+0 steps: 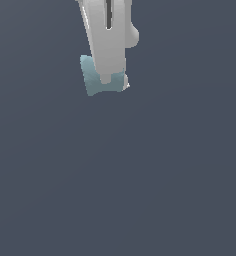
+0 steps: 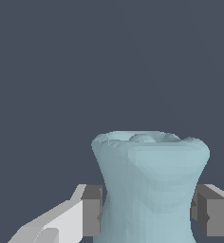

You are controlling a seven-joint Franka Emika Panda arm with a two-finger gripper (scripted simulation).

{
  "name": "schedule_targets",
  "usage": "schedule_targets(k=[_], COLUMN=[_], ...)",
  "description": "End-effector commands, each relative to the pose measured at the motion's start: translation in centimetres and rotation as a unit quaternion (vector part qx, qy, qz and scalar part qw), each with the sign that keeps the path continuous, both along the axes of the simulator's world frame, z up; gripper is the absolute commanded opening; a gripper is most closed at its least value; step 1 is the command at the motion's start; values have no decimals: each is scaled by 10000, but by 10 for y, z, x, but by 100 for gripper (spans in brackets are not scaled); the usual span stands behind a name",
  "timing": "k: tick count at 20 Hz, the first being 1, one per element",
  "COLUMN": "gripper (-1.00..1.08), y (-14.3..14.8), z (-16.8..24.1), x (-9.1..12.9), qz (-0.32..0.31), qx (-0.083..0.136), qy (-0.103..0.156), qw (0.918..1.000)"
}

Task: Pick up the object and move it to a goal position.

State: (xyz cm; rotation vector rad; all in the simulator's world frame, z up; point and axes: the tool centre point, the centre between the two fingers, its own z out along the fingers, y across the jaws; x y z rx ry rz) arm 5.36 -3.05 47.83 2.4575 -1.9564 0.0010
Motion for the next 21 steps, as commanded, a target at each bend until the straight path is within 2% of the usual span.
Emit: schedule_targets(k=[1, 10, 21], gripper=[-100, -100, -100], y=[-2, -5, -6], z=[10, 29, 35], x=[2, 8, 10], qz=[2, 2, -3], qx=[0, 3, 4], qy=[2, 2, 1], qw=[10000, 10000, 10000])
